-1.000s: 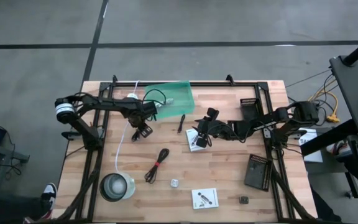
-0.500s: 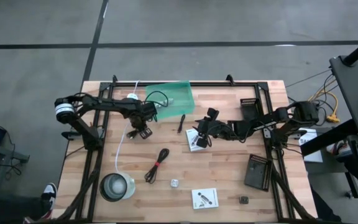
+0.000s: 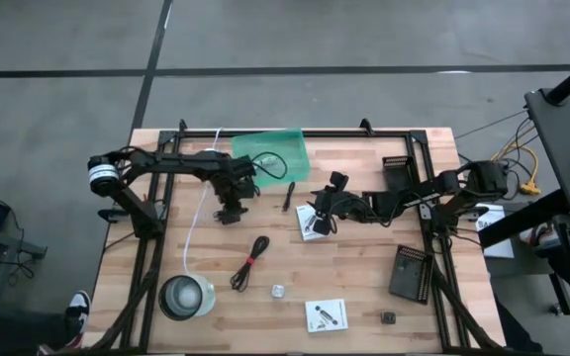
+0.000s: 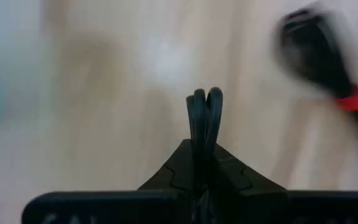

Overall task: Pick and place items into bin
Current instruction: Put the left black charger cable into the blue bin

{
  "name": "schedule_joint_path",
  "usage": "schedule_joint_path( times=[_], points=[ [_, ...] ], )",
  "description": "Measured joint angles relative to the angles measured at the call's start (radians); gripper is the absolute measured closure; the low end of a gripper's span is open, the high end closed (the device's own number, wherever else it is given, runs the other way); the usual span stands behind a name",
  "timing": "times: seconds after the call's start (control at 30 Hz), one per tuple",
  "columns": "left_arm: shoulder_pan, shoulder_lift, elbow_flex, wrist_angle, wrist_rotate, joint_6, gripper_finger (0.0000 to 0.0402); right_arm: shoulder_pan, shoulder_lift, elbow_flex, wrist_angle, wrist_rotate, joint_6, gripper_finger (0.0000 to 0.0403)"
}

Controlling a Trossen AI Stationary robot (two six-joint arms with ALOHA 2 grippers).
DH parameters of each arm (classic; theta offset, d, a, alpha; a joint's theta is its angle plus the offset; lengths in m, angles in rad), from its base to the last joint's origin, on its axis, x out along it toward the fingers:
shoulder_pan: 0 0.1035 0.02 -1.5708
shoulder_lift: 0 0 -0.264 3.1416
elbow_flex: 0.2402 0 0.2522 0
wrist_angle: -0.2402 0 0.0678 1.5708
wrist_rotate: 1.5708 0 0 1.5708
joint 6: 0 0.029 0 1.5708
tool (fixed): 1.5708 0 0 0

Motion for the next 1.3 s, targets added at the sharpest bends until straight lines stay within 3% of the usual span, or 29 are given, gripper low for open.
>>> schedule_joint_path(
  times=[0.13,0.33,0.43,0.6,0.93,1.17,1.3],
  points=[
    [-0.007,-0.001,0.056,0.080,0.049,0.095,0.0395,0.000,0.000,0.000,0.000,0.000,0.000,0.0280],
    [-0.009,-0.002,0.118,0.263,0.036,0.161,0.0395,0.000,0.000,0.000,0.000,0.000,0.001,0.0278],
    [-0.011,-0.002,0.144,0.304,-0.050,0.206,0.0395,0.000,0.000,0.000,0.000,0.000,0.001,0.0278],
    [-0.002,-0.002,0.155,0.376,-0.309,0.239,0.0395,0.000,0.000,0.000,0.000,0.000,0.000,0.0284],
    [0.013,-0.002,0.155,0.392,-0.331,0.263,0.0395,0.000,0.000,0.000,0.001,0.000,0.003,0.0287],
    [0.024,-0.002,0.157,0.395,-0.523,0.318,0.0394,0.000,0.000,0.000,0.001,0.000,0.003,0.0288],
    [0.041,-0.002,0.155,0.394,-0.547,0.318,0.0389,0.000,0.000,0.000,0.001,0.000,0.003,0.0287]
  ],
)
